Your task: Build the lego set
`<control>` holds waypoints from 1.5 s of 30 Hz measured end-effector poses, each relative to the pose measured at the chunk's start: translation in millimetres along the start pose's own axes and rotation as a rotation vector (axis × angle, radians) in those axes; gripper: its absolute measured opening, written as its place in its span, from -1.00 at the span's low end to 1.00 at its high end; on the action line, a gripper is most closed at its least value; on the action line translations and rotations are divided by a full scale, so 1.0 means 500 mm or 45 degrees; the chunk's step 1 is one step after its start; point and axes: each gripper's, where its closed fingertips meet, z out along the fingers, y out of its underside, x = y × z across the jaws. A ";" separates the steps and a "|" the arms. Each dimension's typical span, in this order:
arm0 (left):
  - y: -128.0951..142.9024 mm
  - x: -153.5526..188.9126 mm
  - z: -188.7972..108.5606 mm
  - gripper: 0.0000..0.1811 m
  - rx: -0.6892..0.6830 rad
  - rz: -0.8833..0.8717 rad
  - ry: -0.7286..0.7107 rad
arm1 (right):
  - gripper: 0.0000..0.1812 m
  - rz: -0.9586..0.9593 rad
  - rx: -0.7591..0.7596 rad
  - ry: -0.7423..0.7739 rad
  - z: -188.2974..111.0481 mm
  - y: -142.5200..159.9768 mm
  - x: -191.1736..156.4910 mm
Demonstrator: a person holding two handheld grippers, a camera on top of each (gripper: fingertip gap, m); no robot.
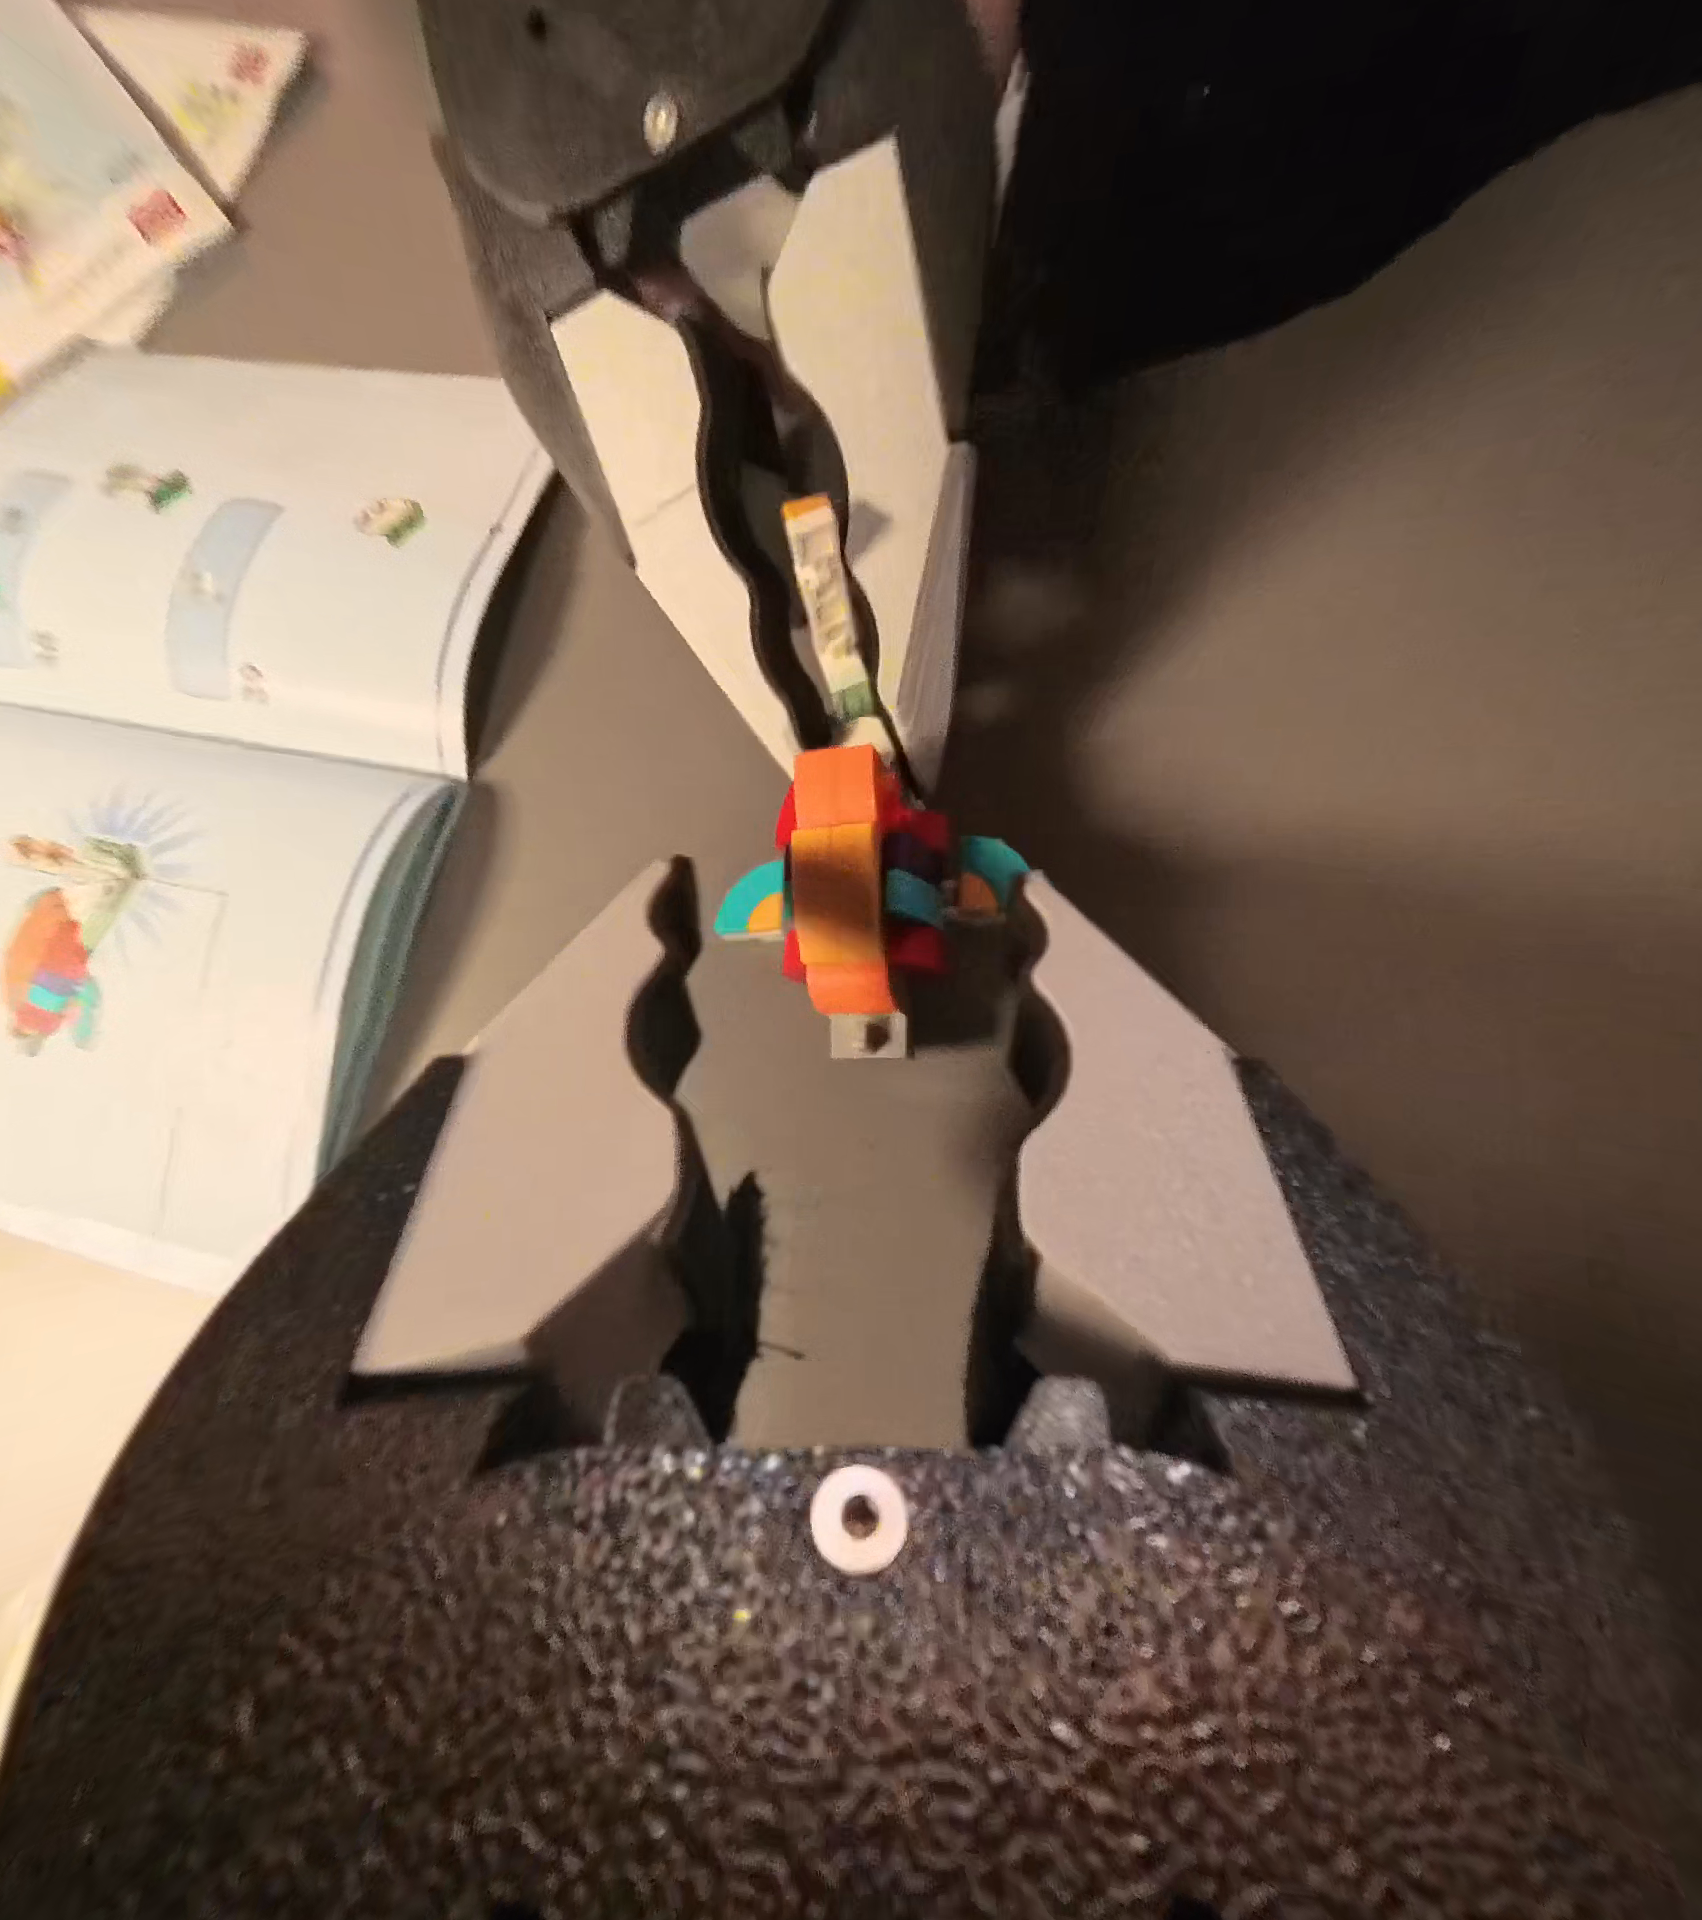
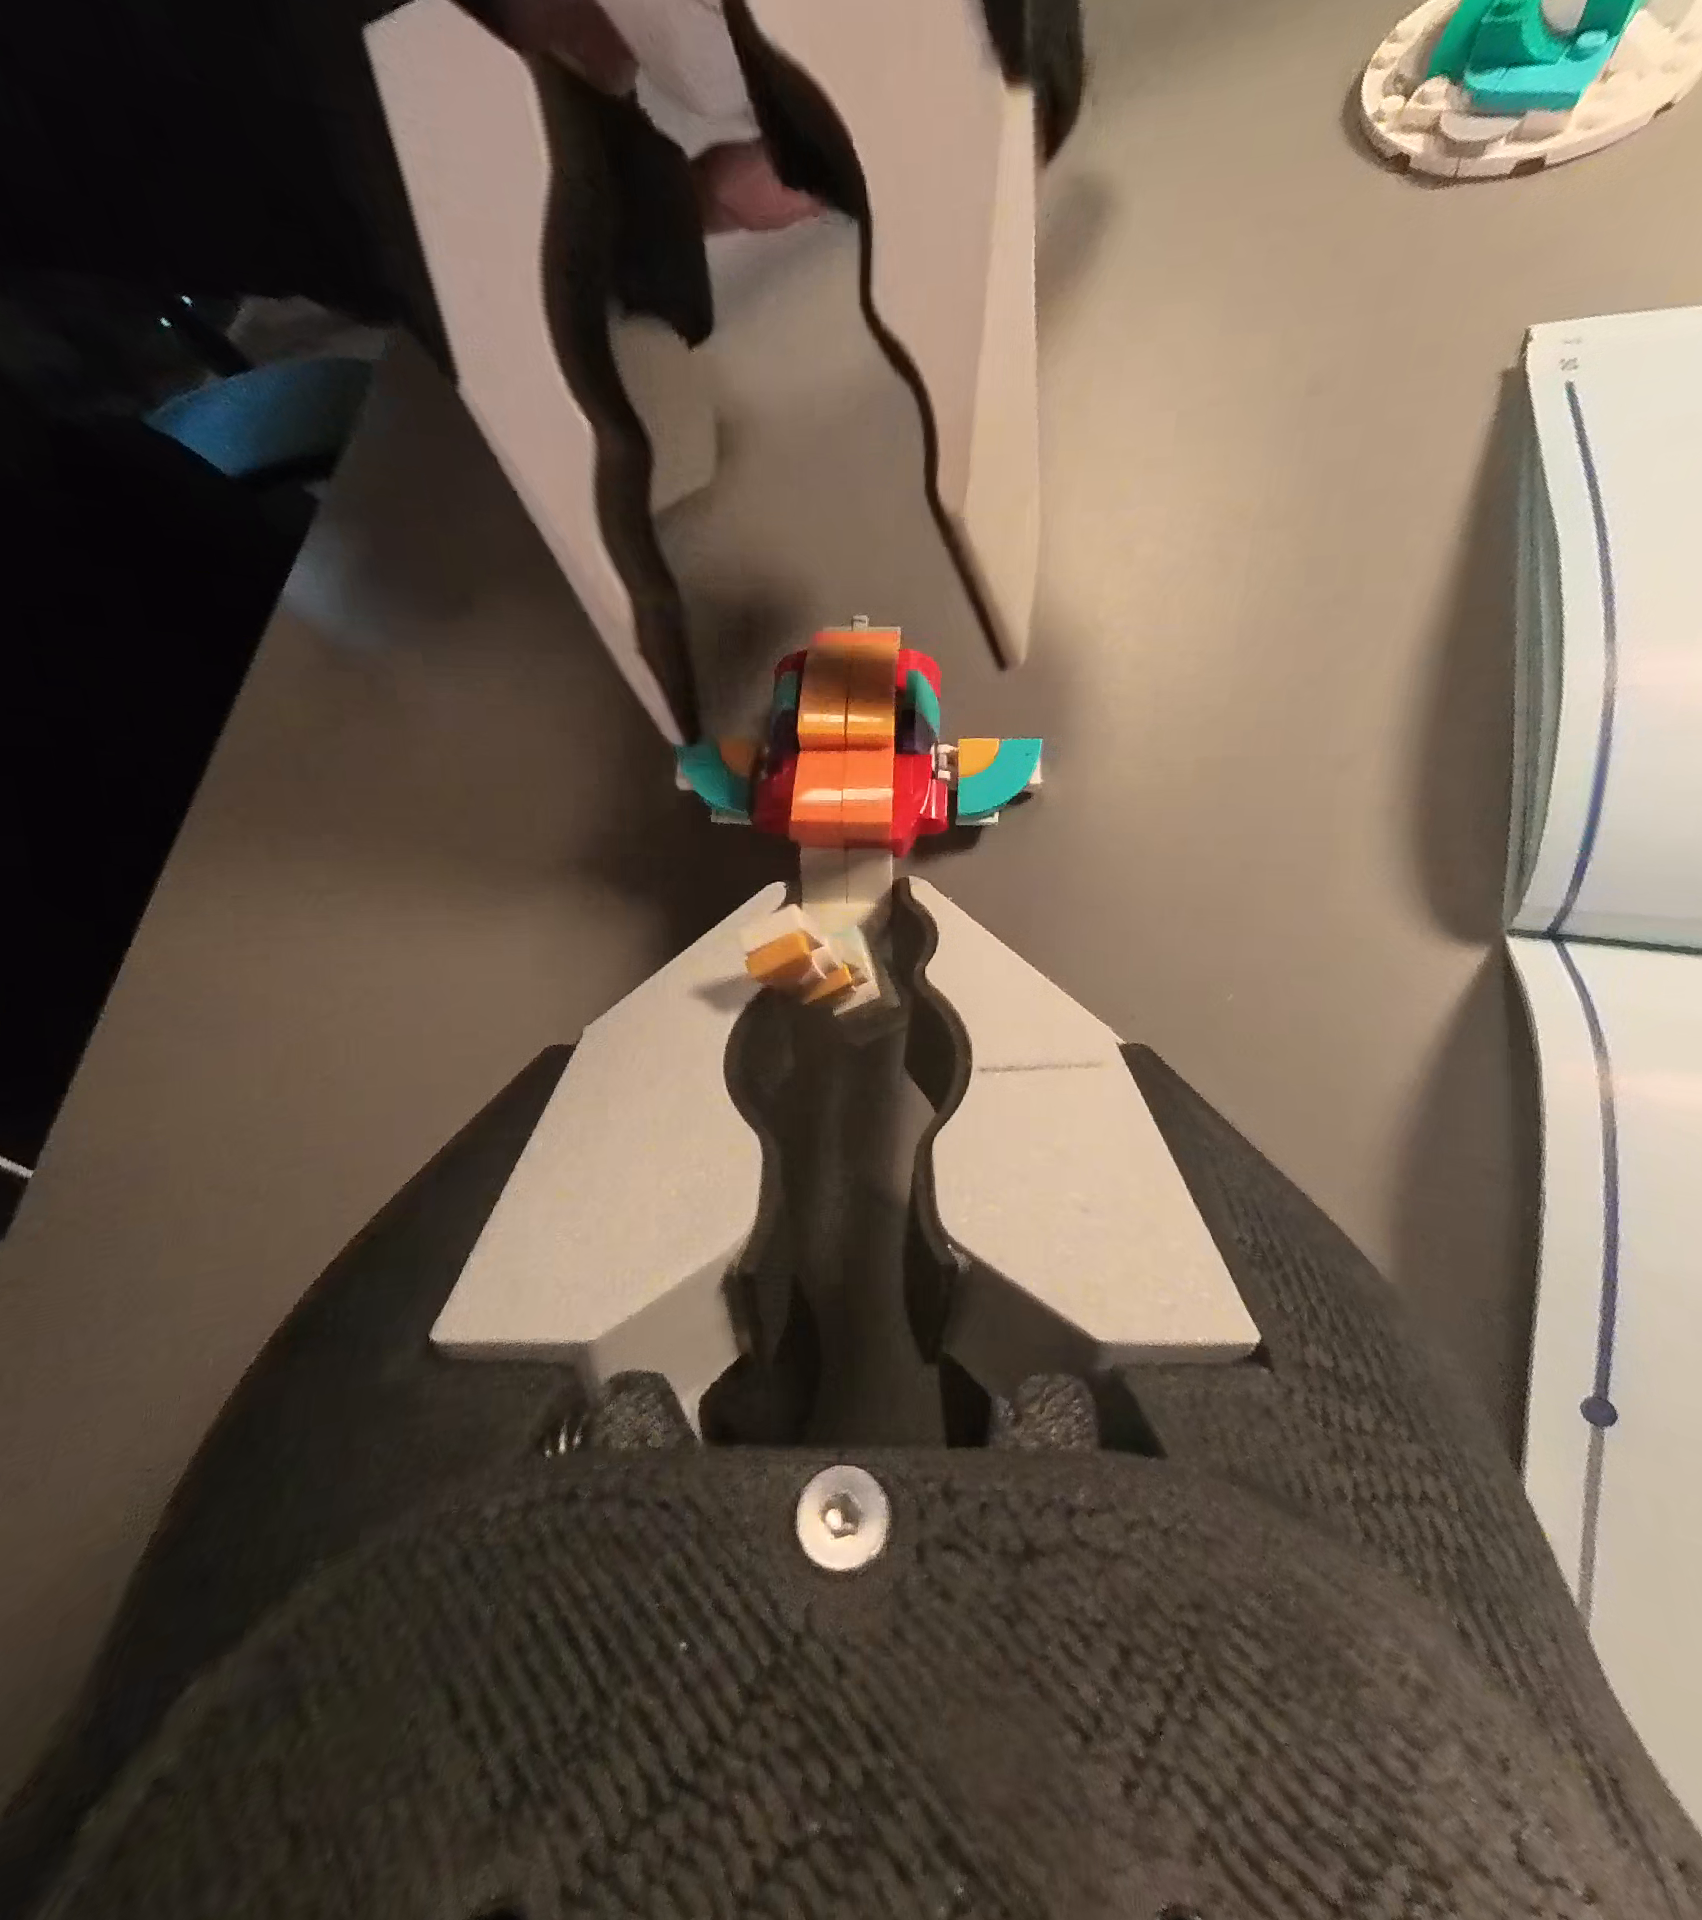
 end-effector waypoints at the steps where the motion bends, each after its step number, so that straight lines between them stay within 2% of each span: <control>1: -0.006 0.004 -0.004 -0.22 0.040 0.055 -0.027 | -0.83 0.001 0.001 -0.006 0.000 0.000 -0.001; 2: -0.008 0.007 -0.006 -0.10 0.062 0.118 -0.061 | -0.83 0.004 0.003 -0.012 0.000 -0.001 -0.002; 5: 0.002 0.008 0.001 0.00 0.027 0.388 -0.205 | -0.83 0.011 0.014 -0.032 -0.001 -0.002 -0.005; 8: -0.003 0.002 0.009 -0.18 -0.004 0.716 -0.386 | -0.83 0.014 0.017 -0.044 -0.002 -0.003 -0.007; 10: -0.007 0.005 0.016 -0.30 -0.016 0.829 -0.419 | -0.83 0.011 0.021 -0.054 -0.002 -0.003 -0.009; 18: -0.005 0.014 0.030 -0.56 -0.036 1.008 -0.451 | -0.83 -0.002 0.028 -0.038 -0.009 -0.001 -0.006; 23: -0.005 -0.002 0.028 -0.57 -0.076 1.157 -0.589 | -0.83 -0.021 0.043 -0.051 -0.012 -0.003 -0.009; 32: -0.009 -0.002 0.038 -0.64 -0.024 1.199 -0.645 | -0.82 -0.006 0.007 -0.076 -0.007 0.003 -0.011; 36: -0.009 -0.001 0.036 -0.65 0.033 1.161 -0.696 | -0.70 -0.175 -0.053 0.037 -0.025 0.026 0.000; 38: -0.009 0.000 0.036 -0.65 0.030 1.173 -0.691 | -0.64 -0.179 -0.042 0.036 -0.038 0.031 0.000; 45: -0.010 0.002 0.036 -0.65 0.044 1.219 -0.695 | -0.77 -0.211 -0.042 0.010 -0.032 0.030 -0.002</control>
